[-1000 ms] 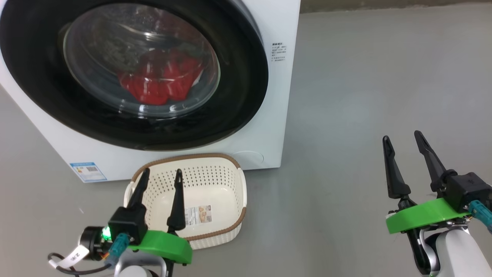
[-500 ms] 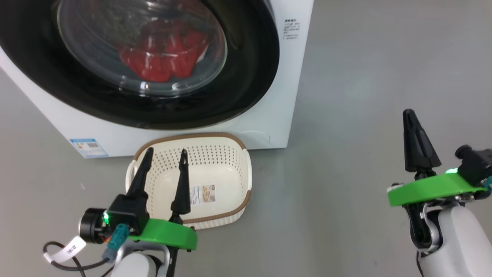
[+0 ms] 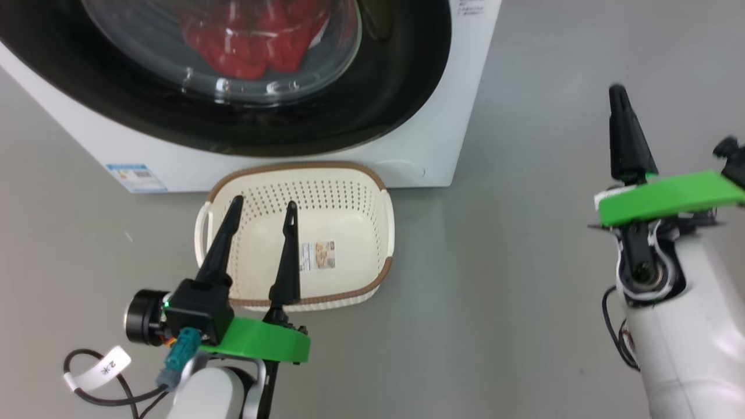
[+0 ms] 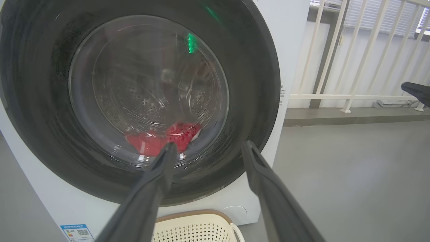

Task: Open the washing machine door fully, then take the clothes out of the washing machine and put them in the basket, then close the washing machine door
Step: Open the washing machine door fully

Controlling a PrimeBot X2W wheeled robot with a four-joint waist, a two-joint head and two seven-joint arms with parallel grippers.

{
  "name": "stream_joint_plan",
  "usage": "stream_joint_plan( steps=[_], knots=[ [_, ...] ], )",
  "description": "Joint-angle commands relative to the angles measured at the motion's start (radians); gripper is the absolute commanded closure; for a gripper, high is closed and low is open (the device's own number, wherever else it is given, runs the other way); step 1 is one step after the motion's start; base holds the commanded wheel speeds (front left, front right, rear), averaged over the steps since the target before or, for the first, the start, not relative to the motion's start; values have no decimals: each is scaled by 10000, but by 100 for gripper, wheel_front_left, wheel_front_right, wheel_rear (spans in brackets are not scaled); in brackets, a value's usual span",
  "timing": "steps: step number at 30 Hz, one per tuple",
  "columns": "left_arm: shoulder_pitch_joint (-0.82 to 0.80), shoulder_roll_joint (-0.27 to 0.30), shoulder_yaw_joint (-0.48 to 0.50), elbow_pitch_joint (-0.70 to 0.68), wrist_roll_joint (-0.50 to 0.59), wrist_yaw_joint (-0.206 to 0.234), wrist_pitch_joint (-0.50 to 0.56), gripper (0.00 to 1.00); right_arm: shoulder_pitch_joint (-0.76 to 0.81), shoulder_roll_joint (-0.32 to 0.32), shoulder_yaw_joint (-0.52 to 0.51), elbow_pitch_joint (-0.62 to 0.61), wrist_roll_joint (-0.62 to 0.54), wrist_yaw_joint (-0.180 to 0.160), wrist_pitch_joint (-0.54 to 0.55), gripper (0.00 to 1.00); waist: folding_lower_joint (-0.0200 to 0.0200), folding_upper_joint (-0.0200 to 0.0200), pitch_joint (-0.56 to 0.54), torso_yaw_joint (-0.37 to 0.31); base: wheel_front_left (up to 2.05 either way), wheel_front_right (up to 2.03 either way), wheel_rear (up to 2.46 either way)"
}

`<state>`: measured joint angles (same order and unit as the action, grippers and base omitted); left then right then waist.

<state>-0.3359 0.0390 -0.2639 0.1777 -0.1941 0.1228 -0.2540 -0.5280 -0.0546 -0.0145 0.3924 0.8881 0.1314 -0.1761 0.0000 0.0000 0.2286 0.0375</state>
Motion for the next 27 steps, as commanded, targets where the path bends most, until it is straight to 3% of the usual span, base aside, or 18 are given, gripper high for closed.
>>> stream_joint_plan(
  steps=[1, 13, 27],
  knots=[
    [-324, 115, 237, -283, 78, -25, -78, 0, -428, 43, 223, -300, 378, -7, 263, 100, 0, 0, 364, 177, 0, 0, 0],
    [-738, 115, 68, -538, 202, 28, -78, 0, -2382, -66, -731, -296, 3276, -7, 3301, 100, 0, 0, 1536, 412, 0, 0, 0],
    [-1131, 114, -132, -491, 134, 20, -78, 0, -4360, -310, -1000, 443, 4242, -7, 6259, 100, 0, 0, 2372, 762, 0, 0, 0]
  ],
)
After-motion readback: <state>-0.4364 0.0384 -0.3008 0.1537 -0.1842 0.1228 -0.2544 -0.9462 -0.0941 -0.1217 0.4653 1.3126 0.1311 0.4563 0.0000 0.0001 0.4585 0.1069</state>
